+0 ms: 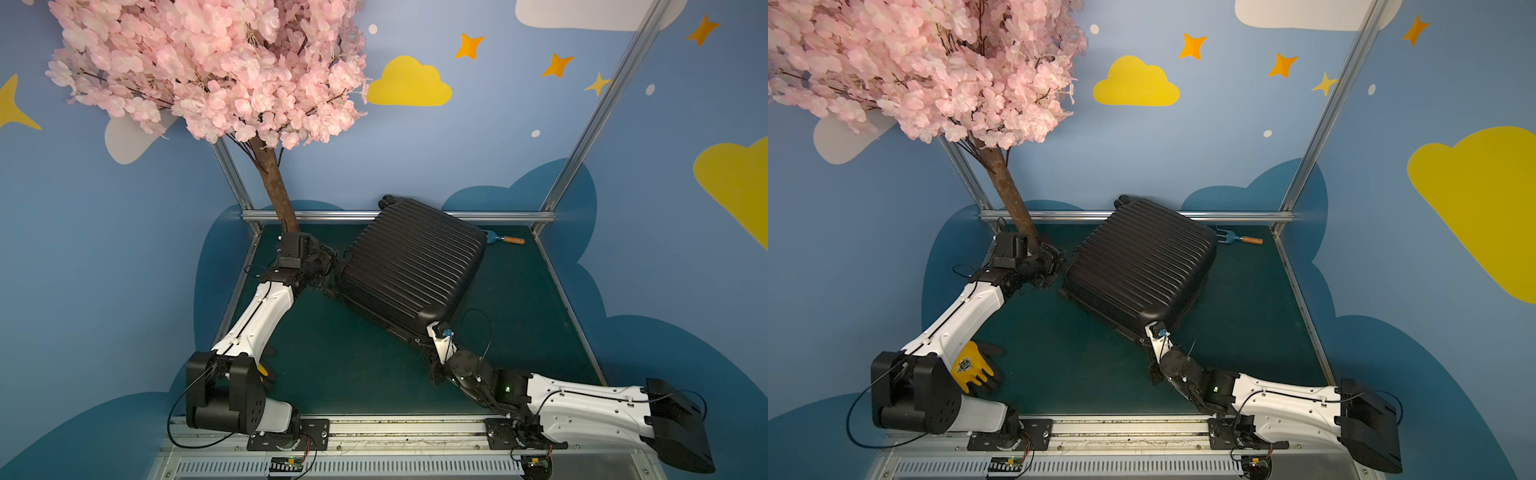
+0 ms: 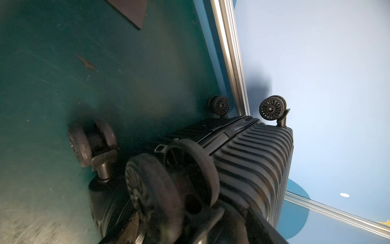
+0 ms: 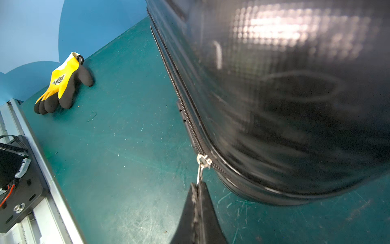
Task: Open the suitcase zippers
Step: Unzip the zipper on the suitcase.
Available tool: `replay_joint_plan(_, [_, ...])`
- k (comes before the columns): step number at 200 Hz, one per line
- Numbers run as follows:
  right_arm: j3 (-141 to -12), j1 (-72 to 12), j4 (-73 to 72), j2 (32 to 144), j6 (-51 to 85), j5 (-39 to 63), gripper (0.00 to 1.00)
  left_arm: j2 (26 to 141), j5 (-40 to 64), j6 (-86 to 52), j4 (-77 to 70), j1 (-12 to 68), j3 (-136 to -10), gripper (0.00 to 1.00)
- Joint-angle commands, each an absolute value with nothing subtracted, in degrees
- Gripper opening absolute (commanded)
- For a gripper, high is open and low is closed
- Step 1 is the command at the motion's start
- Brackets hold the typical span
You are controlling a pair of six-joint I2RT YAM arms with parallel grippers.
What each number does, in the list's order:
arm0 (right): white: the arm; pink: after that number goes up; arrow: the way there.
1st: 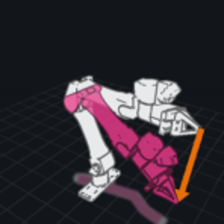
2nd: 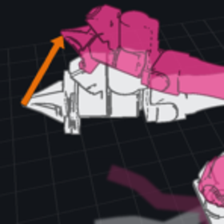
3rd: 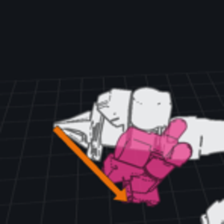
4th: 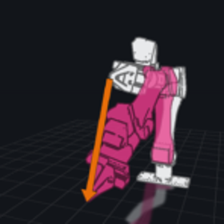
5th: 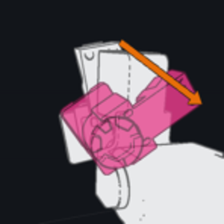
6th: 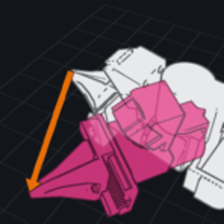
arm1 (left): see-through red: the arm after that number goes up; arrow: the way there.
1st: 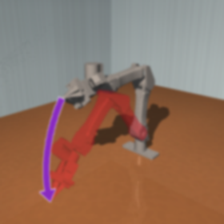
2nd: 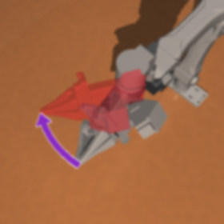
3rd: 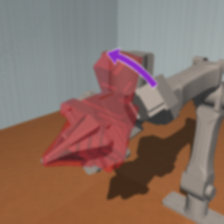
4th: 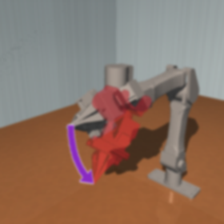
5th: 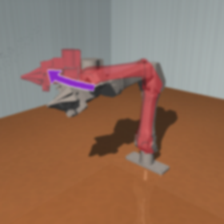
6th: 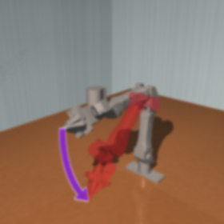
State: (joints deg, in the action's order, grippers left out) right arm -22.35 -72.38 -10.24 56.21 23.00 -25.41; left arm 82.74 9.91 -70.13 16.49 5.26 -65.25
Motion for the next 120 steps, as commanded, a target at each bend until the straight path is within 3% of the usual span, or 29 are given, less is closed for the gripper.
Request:
replay_joint_plan(1, [-21.53,-73.37,-11.52,56.29,22.33,-21.24,0.00,84.34,10.90,-71.01,13.28,5.10,-67.15,0.77])
replay_joint_plan(40, [-22.24,-73.38,-10.61,57.10,22.58,-21.13,0.00,88.80,10.90,-71.36,11.87,4.99,-67.71,0.70])
replay_joint_plan(92, [-20.62,-73.48,-3.77,50.08,27.01,-30.02,0.00,88.92,10.28,-69.97,11.92,3.77,-67.35,0.35])
replay_joint_plan(120, [-19.42,-73.53,-2.58,47.53,25.97,-32.15,0.00,91.28,10.96,-66.76,15.96,3.06,-70.64,0.26])
